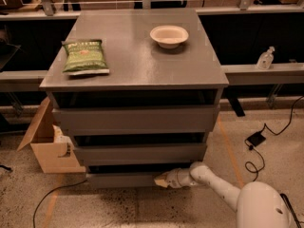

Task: Close bottom drawer

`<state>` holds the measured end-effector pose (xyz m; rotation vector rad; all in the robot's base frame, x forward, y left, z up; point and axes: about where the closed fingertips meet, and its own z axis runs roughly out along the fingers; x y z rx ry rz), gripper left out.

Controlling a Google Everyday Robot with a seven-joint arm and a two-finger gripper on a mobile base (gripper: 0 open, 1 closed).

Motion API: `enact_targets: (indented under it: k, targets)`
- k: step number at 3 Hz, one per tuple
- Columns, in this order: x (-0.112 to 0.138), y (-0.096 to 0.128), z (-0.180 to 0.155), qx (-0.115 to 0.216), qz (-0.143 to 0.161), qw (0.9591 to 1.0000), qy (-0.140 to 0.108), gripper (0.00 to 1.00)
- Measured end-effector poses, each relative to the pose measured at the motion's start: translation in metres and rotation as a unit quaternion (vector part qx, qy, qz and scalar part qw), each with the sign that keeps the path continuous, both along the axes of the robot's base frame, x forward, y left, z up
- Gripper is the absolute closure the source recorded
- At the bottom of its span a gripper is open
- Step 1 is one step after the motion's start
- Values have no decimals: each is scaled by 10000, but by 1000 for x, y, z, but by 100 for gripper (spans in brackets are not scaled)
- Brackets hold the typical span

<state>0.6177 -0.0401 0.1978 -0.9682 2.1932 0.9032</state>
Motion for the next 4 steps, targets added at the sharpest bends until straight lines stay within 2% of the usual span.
enact_targets:
  k: [1,3,4]
  targets:
    - [16,4,-1,79,36,9999,-106,100]
    - [17,5,-1,100,65,9999,-98,100]
    - [-7,-11,-3,43,-121,9999,101,100]
